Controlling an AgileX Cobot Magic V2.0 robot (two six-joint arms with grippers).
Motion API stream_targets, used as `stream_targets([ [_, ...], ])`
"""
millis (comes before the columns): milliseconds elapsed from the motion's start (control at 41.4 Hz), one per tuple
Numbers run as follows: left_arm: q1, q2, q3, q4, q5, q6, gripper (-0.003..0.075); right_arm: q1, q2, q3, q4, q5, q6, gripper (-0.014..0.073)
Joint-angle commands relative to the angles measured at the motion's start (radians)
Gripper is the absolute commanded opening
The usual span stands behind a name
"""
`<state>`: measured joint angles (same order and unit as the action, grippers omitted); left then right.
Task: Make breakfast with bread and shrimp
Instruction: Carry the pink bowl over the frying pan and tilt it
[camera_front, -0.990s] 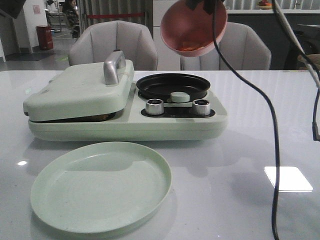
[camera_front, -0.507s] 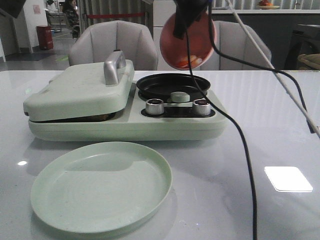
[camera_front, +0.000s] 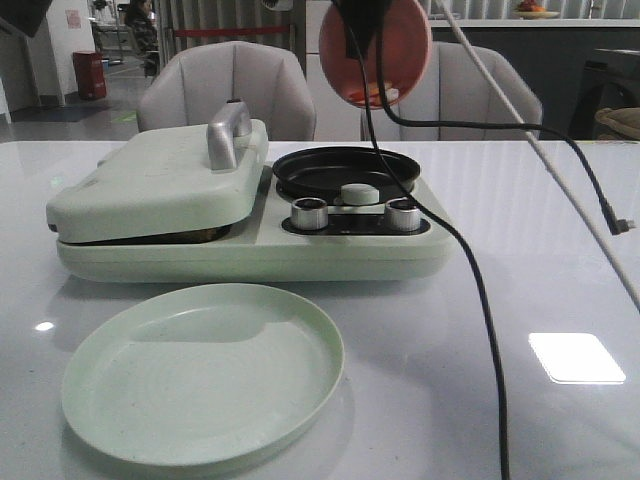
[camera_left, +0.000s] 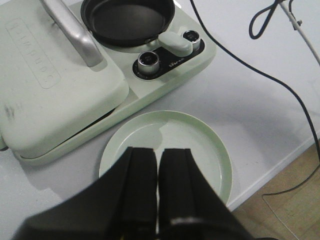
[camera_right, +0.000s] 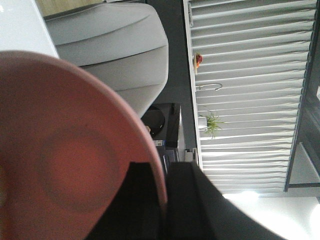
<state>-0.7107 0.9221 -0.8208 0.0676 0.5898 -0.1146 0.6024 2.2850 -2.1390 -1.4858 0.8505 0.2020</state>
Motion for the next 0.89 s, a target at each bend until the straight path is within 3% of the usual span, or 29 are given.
stream_targets([
  [0, -0.005, -0.006, -0.029, 0.006, -0.074, -0.008, 0.0144, 0.006, -0.074, -0.039, -0.111, 0.026, 0.001, 0.0019],
  [869, -0.005, -0.006, -0.029, 0.006, -0.069, -0.008, 0.0144, 0.035, -0.076, -0.039, -0.23, 0.094, 0.012, 0.0019],
])
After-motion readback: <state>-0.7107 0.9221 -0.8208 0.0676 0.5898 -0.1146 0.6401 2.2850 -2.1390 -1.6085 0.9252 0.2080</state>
